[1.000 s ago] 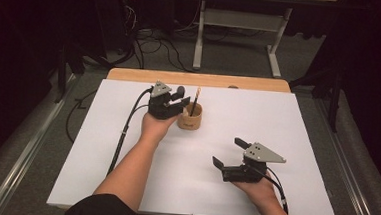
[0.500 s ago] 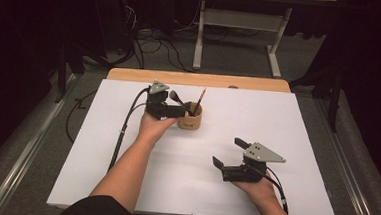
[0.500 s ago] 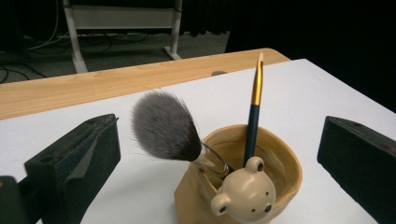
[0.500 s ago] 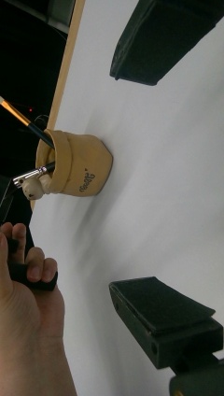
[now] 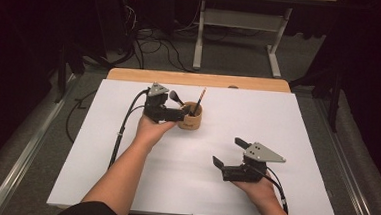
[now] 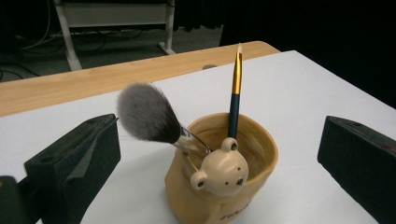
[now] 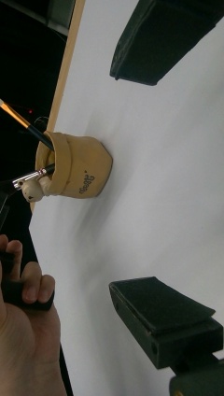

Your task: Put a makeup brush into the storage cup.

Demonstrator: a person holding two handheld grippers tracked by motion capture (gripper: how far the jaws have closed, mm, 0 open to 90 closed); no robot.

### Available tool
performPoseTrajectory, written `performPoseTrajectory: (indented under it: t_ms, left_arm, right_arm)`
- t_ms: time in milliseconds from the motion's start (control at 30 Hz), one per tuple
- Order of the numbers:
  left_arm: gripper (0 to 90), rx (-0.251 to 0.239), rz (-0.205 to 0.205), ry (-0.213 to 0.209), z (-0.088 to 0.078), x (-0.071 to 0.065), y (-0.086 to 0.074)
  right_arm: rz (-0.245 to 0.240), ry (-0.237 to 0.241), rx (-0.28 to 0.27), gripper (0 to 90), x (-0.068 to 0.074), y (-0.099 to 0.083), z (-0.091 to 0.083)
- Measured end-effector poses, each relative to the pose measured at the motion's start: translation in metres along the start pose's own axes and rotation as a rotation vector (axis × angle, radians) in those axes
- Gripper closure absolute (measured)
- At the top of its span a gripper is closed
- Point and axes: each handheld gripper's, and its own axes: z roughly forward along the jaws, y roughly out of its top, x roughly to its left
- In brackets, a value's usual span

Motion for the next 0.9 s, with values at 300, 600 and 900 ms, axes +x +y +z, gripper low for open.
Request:
performPoseTrajectory:
  t_ms: [300, 600, 900]
  left_arm:
    - [0.0, -0.020, -0.003, -0.007, -0.016, 0.000, -0.009]
    - [0.4, -0.028, 0.003, -0.039, -0.029, -0.005, -0.021]
    - [0.4, -0.023, 0.037, -0.071, -0.045, -0.014, -0.034]
  right_arm:
    - [-0.007, -0.005, 0.000, 2.8, -0.001, 0.000, 0.000]
    - [-0.010, -0.006, -0.001, 2.8, -0.001, 0.000, 0.000]
    - [-0.010, -0.009, 0.000, 2.8, -0.001, 0.000, 0.000]
